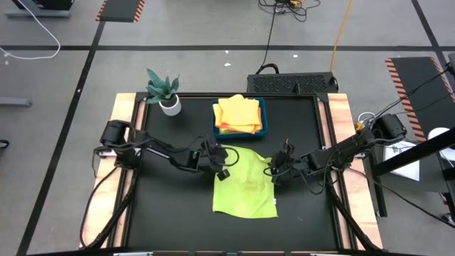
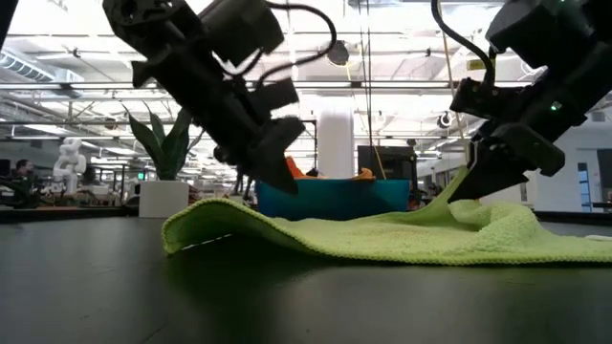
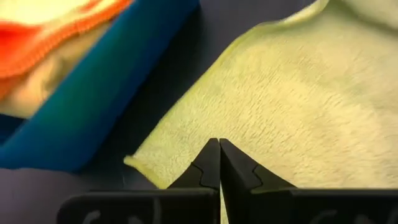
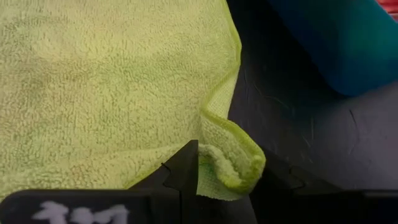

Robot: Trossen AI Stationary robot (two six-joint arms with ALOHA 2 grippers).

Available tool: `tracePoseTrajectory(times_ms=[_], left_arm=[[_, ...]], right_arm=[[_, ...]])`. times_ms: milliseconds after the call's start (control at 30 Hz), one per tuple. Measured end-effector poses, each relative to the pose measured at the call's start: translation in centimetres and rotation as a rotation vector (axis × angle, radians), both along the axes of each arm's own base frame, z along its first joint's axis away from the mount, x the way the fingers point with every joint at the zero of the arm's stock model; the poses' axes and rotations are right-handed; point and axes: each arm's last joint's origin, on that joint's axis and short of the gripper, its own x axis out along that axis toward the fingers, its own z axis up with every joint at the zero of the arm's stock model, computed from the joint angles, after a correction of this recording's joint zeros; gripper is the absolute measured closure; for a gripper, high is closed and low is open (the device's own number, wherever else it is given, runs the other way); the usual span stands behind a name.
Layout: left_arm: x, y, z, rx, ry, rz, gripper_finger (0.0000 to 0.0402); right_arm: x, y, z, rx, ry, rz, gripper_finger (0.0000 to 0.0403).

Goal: Fold microfiber towels
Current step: Fold the green microfiber cloth

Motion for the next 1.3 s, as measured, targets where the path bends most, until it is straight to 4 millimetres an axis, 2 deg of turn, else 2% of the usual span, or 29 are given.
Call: tracePoseTrajectory(times_ms=[133, 367, 467, 633, 767, 900, 1167, 1300], left_arm=[[-0.2, -0.2, 1.0, -0.011, -0.020, -0.009, 0.0400], [-0.6, 0.9, 0.6, -0.134, -0.004, 0.094, 0.0381], [-0.9, 2.0, 0.2, -0.188, 0.018, 0.167, 0.0359], [-0.8, 3.3, 0.2, -0.249, 0.010, 0.187, 0.0303], [-0.9, 4.2, 0.1, -0.272, 0.006, 0.242, 0.0260], [-1.1, 4.9, 0.0, -0.330, 0.022, 0.263, 0.0234], [-1.0, 5.8, -0.5, -0.384, 0.031, 0.278, 0.0224], [-0.9, 6.4, -1.4, -0.403, 0.039, 0.312, 0.0224]], right_arm=[[0.0, 0.0, 0.1, 0.001, -0.003, -0.002, 0.0289], [-0.8, -0.3, 0.8, 0.003, 0.010, -0.010, 0.0289], [-1.2, -0.4, 1.6, 0.030, -0.021, -0.034, 0.0289], [-1.3, -0.5, 2.5, 0.054, -0.080, -0.037, 0.0289], [-1.3, -0.4, 2.6, 0.059, -0.089, -0.036, 0.0289], [-1.3, -0.4, 2.6, 0.073, -0.088, -0.035, 0.0289], [-1.6, -0.4, 2.4, 0.151, -0.072, -0.074, 0.0287], [-1.8, -0.5, 2.2, 0.177, -0.042, -0.087, 0.0279]])
